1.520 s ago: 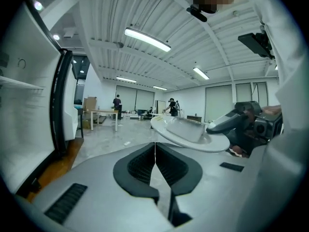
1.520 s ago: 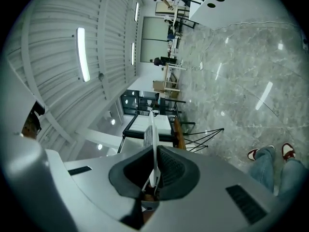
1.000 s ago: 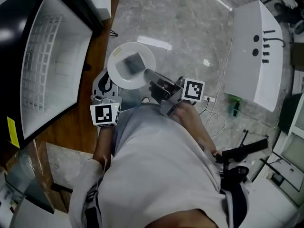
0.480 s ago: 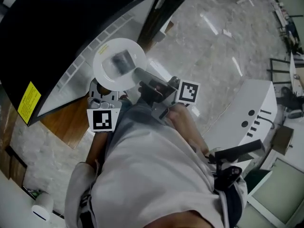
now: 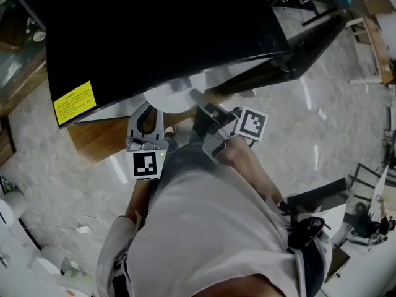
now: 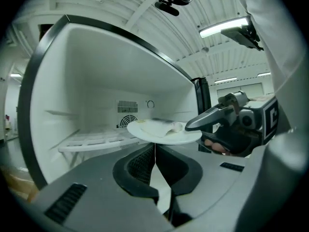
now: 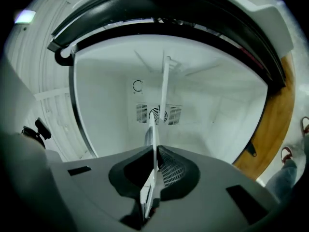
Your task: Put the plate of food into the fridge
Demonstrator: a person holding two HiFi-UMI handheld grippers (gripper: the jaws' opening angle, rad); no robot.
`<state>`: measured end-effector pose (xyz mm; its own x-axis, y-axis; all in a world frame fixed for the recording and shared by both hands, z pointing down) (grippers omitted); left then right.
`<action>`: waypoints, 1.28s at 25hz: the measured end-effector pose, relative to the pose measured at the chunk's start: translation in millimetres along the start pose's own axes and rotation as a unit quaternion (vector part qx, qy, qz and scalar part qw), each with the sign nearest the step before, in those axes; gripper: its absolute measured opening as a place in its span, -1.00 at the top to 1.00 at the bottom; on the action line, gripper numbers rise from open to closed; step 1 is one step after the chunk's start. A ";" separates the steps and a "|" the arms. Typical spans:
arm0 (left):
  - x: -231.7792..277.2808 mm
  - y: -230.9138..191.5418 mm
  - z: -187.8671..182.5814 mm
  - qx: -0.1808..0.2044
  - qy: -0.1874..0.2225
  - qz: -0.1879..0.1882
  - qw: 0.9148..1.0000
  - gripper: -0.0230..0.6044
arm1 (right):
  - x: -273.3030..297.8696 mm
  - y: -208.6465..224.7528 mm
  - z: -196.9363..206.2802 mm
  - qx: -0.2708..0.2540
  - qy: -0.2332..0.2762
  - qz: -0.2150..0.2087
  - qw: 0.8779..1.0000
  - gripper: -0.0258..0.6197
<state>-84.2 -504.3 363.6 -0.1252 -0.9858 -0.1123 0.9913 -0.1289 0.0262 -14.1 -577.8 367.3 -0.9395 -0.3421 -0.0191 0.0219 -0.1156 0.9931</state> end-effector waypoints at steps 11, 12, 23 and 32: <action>-21.2 7.4 -29.0 0.029 -0.002 -0.023 0.999 0.86 | 42.3 -10.5 19.3 0.027 -0.023 0.025 0.999 0.83; -21.8 8.9 -32.6 0.030 0.000 -0.019 0.999 0.86 | 44.8 -11.1 20.4 0.028 -0.023 0.028 0.999 0.83; -1.2 25.5 -25.0 0.038 -0.011 0.017 0.999 0.86 | 51.2 -8.6 23.4 0.047 -0.035 0.025 0.998 0.83; 15.0 3.6 -21.4 0.029 -0.015 -0.005 0.999 0.86 | 40.8 -25.7 22.6 0.024 -0.053 -0.043 0.997 0.83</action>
<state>-81.6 -517.2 340.7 -0.1381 -0.9870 -0.0826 0.9860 -0.1449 0.0826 -60.7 -567.6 343.6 -0.9682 -0.2318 -0.0941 -0.0739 -0.0943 0.9928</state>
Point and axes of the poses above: the fingertips, and each gripper's own axes: x forward along the fingers, y to its right, z out of its underside, the point moved 1 cm from there along -x, backward along the fingers, and after that the axes turned 13 degrees about y, right-handed, at the moved point
